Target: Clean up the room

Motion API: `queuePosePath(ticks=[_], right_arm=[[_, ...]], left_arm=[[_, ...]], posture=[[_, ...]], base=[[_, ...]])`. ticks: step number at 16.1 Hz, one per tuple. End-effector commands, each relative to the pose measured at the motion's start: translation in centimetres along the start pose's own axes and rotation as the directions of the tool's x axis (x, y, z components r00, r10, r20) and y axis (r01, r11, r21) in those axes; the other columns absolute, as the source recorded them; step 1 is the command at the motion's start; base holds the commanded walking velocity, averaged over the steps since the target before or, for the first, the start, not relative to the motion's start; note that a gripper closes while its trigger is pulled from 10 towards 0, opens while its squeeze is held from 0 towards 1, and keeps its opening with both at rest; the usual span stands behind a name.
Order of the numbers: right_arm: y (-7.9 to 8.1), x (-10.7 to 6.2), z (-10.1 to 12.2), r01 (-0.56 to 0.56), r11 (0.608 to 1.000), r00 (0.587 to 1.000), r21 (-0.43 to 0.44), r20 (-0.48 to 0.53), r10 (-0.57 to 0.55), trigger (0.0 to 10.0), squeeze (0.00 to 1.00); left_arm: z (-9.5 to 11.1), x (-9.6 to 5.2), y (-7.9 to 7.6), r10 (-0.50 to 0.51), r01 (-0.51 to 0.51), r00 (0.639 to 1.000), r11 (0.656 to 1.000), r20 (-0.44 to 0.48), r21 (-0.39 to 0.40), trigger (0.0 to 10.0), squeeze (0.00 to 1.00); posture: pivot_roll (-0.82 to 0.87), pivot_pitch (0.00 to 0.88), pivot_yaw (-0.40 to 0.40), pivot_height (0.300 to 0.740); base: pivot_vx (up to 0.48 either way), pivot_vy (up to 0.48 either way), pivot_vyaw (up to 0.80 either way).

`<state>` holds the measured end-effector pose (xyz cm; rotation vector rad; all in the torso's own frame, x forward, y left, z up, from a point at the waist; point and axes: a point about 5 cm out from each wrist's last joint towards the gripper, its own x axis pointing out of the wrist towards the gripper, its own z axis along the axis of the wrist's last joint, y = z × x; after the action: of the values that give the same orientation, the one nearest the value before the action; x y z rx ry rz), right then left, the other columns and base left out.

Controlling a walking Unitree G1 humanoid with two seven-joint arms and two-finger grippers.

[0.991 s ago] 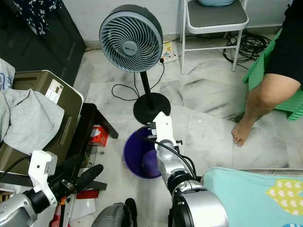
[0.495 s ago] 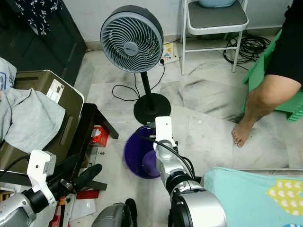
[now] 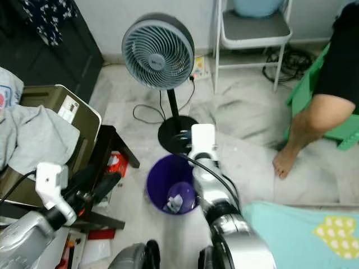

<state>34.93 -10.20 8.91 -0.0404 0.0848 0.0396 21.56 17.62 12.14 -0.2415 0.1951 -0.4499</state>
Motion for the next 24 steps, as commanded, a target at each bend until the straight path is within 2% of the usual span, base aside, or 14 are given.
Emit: queuePosePath(ticks=[1,3,4,5,6,7,10,12,16,17,20,24], right_arm=[[0.0,-1.0,0.2,-0.039,0.999,0.999,-0.009,0.03,0.039,10.0,1.0],[-1.0,-2.4,0.5,-0.046,0.999,0.997,-0.009,0.057,0.046,10.0,1.0],[-2.0,-4.2,0.8,-0.051,0.999,0.996,-0.009,0.072,0.051,10.0,1.0],[-2.4,-4.8,1.0,-0.052,0.999,0.996,-0.01,0.077,0.052,10.0,1.0],[-3.1,-6.2,1.4,-0.059,0.998,0.995,-0.017,0.083,0.06,10.0,1.0],[-3.4,-6.6,1.4,-0.059,0.998,0.995,-0.02,0.085,0.061,10.0,1.0],[-6.2,-9.3,1.7,-0.019,0.998,0.998,-0.056,0.052,0.022,10.0,1.0],[-6.7,-10.3,1.8,-0.016,0.998,0.999,-0.068,0.047,0.019,10.0,1.0],[-6.2,-11.0,2.1,-0.039,0.998,0.997,-0.04,0.06,0.041,10.0,1.0],[-5.8,-10.9,2.2,-0.059,0.997,0.996,-0.054,0.061,0.063,10.0,0.0],[-5.4,-10.7,2.4,-0.083,0.995,0.995,-0.05,0.059,0.085,10.0,0.0],[-5.1,-10.6,2.4,-0.125,0.987,0.99,-0.096,0.046,0.13,10.0,0.0]], left_arm=[[-0.4,0.3,0.1,0.022,-0.022,1.0,1.0,-0.007,0.008,10.0,0.0],[-0.5,1.0,0.0,0.029,-0.029,1.0,1.0,0.002,0.007,10.0,0.0],[-0.6,1.4,-0.1,0.04,-0.04,0.999,0.999,0.017,0.012,10.0,0.0],[-0.6,1.6,0.0,0.043,-0.043,0.999,0.999,0.023,0.014,10.0,0.0],[-0.6,1.7,0.1,0.052,-0.053,0.998,0.998,0.037,0.019,10.0,0.0],[-0.6,1.9,0.2,0.058,-0.059,0.997,0.998,0.044,0.02,10.0,0.0],[0.2,2.3,0.9,0.096,-0.099,0.99,0.995,0.102,0.02,10.0,0.0],[0.1,2.1,1.0,0.115,-0.117,0.987,0.993,0.112,0.012,10.0,0.0],[-0.6,2.4,1.5,0.174,-0.175,0.98,0.984,0.094,0.012,10.0,0.0],[-0.7,2.8,1.5,0.176,-0.179,0.98,0.984,0.095,0.021,10.0,0.0],[-0.5,3.3,1.4,0.182,-0.186,0.977,0.982,0.109,0.027,10.0,0.0],[-1.1,2.8,1.4,0.213,-0.215,0.972,0.977,0.1,0.008,10.0,0.0]], posture=[[-0.11,0.096,0.111,0.74],[-0.14,0.077,0.112,0.74],[-0.15,0.058,0.114,0.74],[-0.16,0.047,0.116,0.74],[-0.18,0.031,0.117,0.74],[-0.18,0.017,0.116,0.74],[-0.21,0.0,0.112,0.74],[-0.22,0.0,0.115,0.74],[-0.23,0.0,0.11,0.74],[-0.23,0.0,0.105,0.74],[-0.22,0.0,0.088,0.74],[-0.21,0.0,0.089,0.74]], base=[[0.0,0.0,0.0],[0.0,0.0,0.0],[0.0,0.0,0.0],[0.0,0.0,0.0],[0.0,0.0,0.0],[0.0,0.0,0.0],[0.0,0.0,0.0],[0.0,0.0,0.0],[0.0,0.0,0.0],[0.0,0.0,0.0],[0.0,0.0,0.0],[0.0,0.0,0.34]])
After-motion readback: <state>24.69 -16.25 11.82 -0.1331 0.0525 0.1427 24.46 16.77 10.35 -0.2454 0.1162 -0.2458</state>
